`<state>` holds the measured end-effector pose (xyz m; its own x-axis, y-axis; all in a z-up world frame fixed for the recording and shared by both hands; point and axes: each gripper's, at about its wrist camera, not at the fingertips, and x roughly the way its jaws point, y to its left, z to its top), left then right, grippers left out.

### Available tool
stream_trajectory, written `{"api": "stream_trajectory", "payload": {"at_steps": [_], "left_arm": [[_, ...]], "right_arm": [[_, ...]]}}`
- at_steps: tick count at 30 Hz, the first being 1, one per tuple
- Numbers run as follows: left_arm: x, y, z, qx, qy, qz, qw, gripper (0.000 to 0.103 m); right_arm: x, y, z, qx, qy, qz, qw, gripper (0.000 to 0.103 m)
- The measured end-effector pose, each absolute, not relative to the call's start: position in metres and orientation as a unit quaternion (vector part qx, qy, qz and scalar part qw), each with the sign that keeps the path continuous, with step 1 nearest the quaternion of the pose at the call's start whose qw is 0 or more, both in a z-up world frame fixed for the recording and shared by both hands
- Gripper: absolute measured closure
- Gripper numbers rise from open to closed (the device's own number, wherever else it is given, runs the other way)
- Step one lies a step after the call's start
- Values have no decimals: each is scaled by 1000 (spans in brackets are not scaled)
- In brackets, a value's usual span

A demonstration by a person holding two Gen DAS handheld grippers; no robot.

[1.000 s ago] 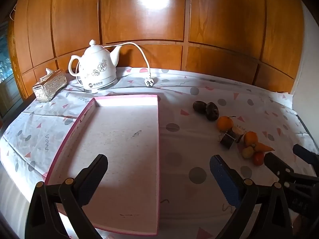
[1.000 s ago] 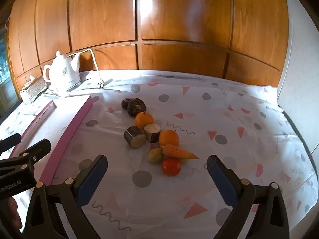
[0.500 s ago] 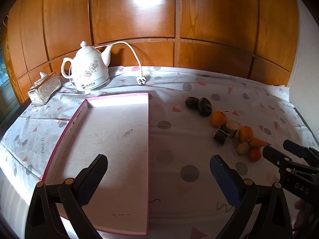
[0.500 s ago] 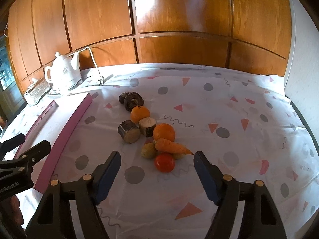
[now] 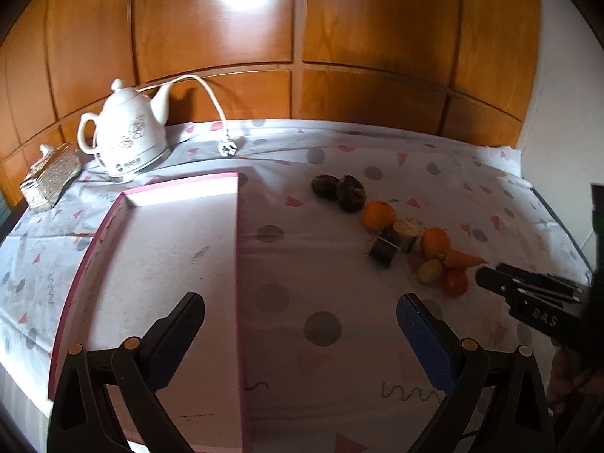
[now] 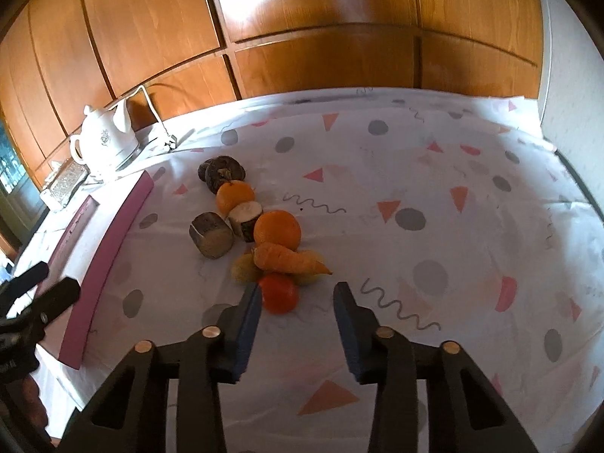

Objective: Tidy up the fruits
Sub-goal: 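Move the left tool toward a cut root slice while the right tool approaches the carrot, then grasp the cut root slice with the left tool while the right tool grasps the carrot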

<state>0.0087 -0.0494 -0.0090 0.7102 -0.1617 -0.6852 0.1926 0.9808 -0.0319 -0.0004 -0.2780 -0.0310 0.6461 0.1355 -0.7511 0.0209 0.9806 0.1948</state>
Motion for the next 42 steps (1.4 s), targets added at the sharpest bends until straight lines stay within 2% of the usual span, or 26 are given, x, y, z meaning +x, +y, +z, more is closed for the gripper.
{"api": "stream_trajectory", "payload": {"at_steps": [2, 7, 13, 23, 24, 35, 36, 37, 38, 42], "left_arm": [[10, -53, -11, 25, 374, -106, 921, 8], [18, -61, -17, 22, 395, -130, 909, 22], [31, -73, -27, 18, 417, -148, 897, 28], [56, -99, -35, 28, 425, -167, 889, 28], [60, -102, -36, 28, 428, -170, 887, 28], [104, -135, -49, 49, 428, -198, 881, 32], [106, -136, -51, 50, 429, -199, 880, 42], [108, -137, -54, 46, 432, -204, 877, 69], [110, -137, -57, 39, 441, -212, 871, 73], [104, -130, -59, 27, 440, -209, 873, 75]], "right_arm": [[3, -275, -33, 83, 432, 39, 897, 69], [4, -272, -38, 87, 434, 68, 894, 69], [6, -268, -16, -3, 416, 95, 904, 69], [46, -248, -35, -77, 426, 155, 888, 70], [45, -248, -35, -75, 423, 157, 889, 75], [40, -282, -34, 18, 423, 148, 894, 78], [39, -285, -34, 30, 422, 147, 894, 78], [37, -291, -34, 43, 422, 145, 894, 78], [36, -294, -34, 48, 423, 140, 894, 78], [36, -310, -43, 69, 431, 118, 892, 79]]}}
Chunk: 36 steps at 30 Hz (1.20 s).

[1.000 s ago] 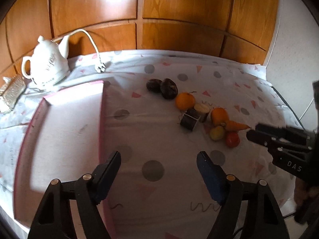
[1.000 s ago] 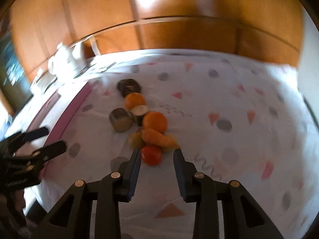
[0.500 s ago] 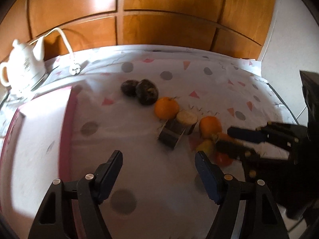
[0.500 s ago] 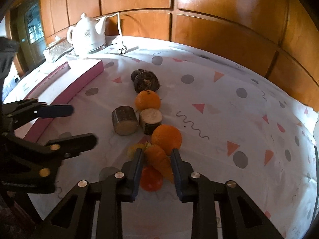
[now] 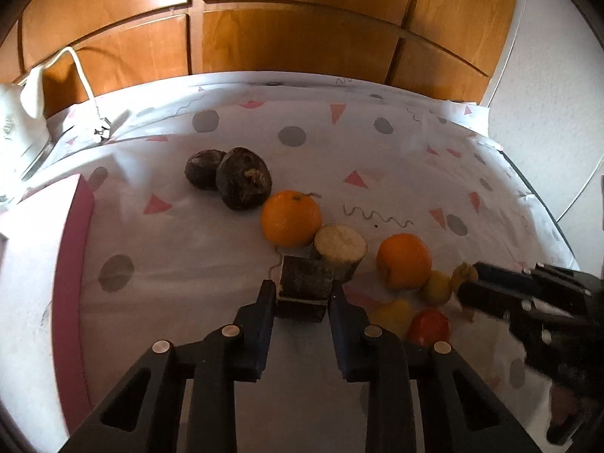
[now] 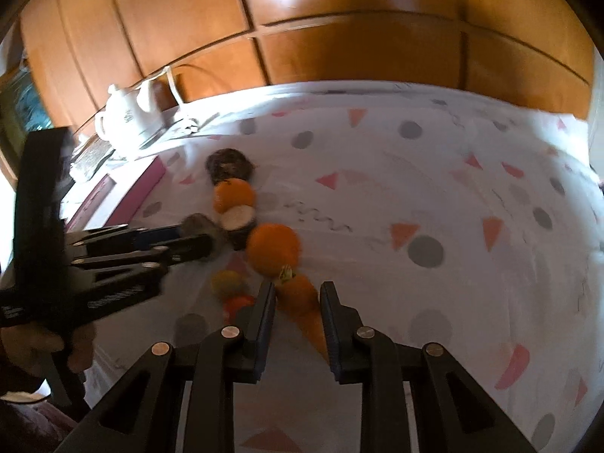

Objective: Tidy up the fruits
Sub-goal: 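Grasp the cut root slice with the left tool while the right tool grasps the carrot, then carry the root slice and carrot with both tools over the pink-edged tray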

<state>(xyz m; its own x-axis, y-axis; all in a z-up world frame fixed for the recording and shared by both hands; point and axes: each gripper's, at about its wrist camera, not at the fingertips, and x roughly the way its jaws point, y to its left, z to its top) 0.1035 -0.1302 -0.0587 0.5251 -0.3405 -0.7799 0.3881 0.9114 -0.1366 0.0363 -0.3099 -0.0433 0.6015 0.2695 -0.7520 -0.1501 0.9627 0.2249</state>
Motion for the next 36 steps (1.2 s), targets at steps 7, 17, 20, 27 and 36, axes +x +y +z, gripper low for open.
{"api": "stream_trajectory", "payload": {"at_steps": [7, 17, 20, 27, 36], "left_arm": [[81, -112, -65, 13, 437, -195, 878, 76], [85, -111, -65, -1, 444, -188, 876, 77], [81, -107, -65, -5, 443, -187, 877, 77], [68, -102, -60, 9, 429, -169, 888, 77], [51, -78, -41, -3, 399, -143, 906, 77]], "right_arm": [[42, -315, -58, 58, 451, 93, 886, 81], [49, -320, -65, 94, 461, 81, 879, 82], [47, -314, -65, 77, 460, 69, 882, 84], [48, -307, -68, 59, 462, 45, 884, 84], [43, -300, -66, 60, 444, 3, 894, 84]]}}
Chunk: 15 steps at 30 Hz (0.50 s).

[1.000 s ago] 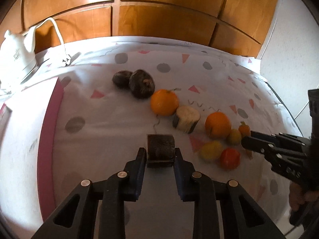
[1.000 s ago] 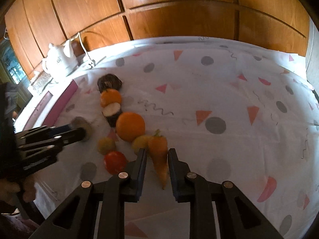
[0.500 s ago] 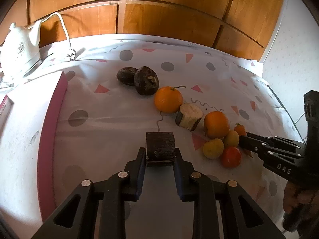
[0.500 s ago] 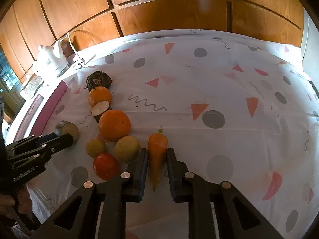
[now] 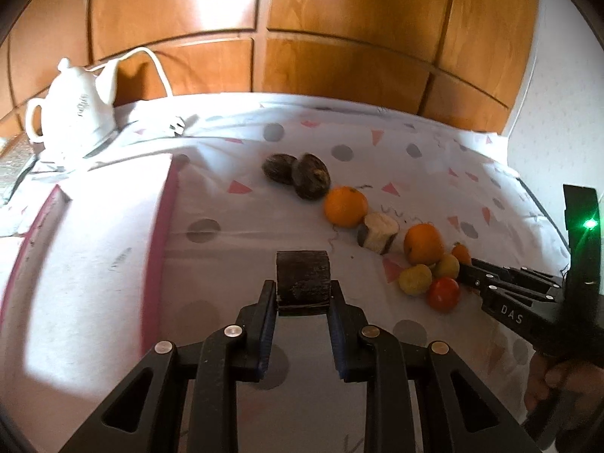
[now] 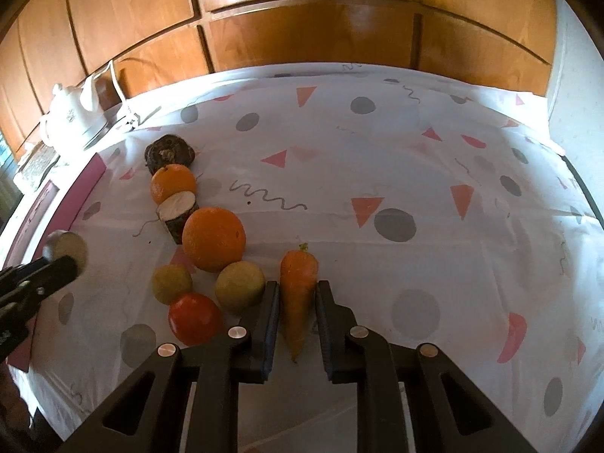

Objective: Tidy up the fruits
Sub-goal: 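Carry the root slice and carrot with both tools over the pink-edged tray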

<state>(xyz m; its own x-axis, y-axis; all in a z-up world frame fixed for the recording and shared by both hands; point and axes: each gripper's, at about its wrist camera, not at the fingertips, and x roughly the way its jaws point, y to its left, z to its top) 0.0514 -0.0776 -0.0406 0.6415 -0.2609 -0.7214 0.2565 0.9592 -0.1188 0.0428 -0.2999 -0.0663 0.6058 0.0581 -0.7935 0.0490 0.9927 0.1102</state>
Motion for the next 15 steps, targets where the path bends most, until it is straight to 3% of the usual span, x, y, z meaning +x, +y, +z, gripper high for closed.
{"api": "stream_trajectory", "payload": {"at_steps": [9, 15], "left_arm": [[42, -49, -19, -11, 365, -121, 923, 77], [42, -6, -9, -26, 357, -80, 930, 77]], "right_arm": [[29, -283, -32, 53, 392, -23, 918, 84], [35, -234, 0, 44, 368, 69, 926, 84]]}}
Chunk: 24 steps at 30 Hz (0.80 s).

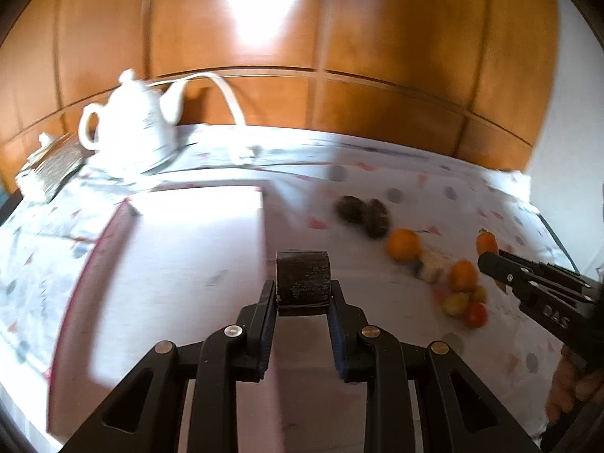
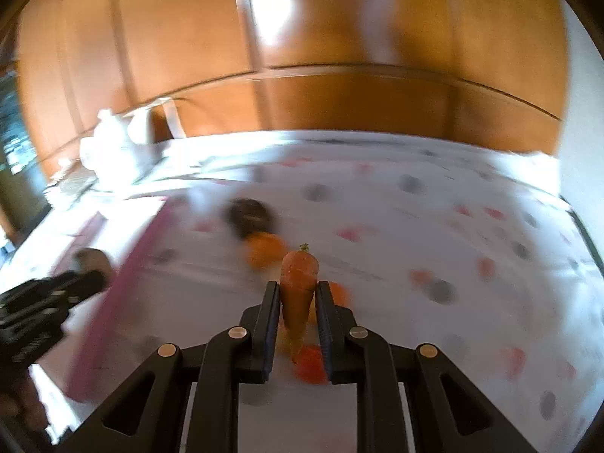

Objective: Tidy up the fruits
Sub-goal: 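Carry the root slice and carrot with both tools over the pink-edged tray, then open the left tool to drop the slice while the right tool releases the carrot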

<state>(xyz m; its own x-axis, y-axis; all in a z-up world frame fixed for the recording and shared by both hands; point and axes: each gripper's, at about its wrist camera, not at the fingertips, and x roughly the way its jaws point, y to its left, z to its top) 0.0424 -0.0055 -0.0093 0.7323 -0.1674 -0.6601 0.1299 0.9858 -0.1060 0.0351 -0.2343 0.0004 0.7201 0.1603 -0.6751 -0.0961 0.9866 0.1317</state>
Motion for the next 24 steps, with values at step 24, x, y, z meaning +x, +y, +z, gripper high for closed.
{"api": "stream_trajectory", "payload": {"at_steps": [24], "left_arm": [[54, 104, -34, -90, 385, 67, 916, 75]], "right_arm": [[86, -49, -5, 59, 430, 269, 860, 83]]}}
